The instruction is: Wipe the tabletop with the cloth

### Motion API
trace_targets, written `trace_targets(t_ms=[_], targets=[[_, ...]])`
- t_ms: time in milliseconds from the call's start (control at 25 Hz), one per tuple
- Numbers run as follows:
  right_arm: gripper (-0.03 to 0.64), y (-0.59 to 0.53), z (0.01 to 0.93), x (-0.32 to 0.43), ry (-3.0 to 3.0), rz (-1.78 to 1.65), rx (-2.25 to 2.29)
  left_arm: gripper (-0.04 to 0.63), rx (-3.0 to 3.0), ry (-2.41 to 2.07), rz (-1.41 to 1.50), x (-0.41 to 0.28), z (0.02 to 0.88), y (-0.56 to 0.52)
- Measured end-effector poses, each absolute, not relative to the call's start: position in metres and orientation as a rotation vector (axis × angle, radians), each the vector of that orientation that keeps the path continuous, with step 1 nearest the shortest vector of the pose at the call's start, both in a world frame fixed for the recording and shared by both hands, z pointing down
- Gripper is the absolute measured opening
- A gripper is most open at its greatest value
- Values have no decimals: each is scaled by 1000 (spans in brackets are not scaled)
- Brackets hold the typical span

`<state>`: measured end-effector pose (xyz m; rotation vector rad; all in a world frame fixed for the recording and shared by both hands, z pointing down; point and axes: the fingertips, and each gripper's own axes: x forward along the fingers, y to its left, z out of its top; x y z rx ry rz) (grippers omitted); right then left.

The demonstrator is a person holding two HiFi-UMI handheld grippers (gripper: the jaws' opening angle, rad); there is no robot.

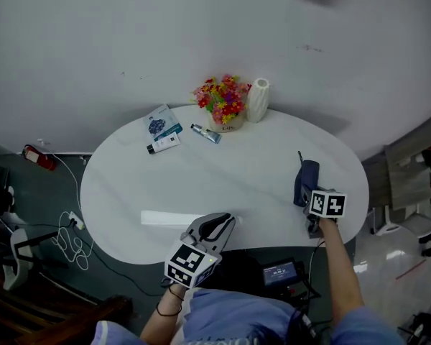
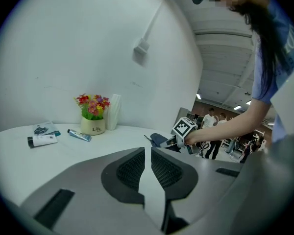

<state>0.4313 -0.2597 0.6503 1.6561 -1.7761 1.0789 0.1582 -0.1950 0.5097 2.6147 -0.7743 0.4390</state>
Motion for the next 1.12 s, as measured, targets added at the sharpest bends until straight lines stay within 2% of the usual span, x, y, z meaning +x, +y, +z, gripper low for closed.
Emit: trace_targets(t_ms=[320, 600, 840, 1120], targets=[[71, -211, 658, 580, -1566, 1104, 1833, 34, 2652, -640, 501, 217, 510, -183], [71, -165, 660, 675, -1395, 1130, 1989, 34, 2631, -686, 558, 206, 511, -185], [71, -145, 660, 699, -1312, 1152, 2051, 34, 2579, -762, 598, 177, 519, -188], [71, -160, 638, 660, -1389, 1149, 2086, 34, 2578, -802, 550, 159, 511, -194]])
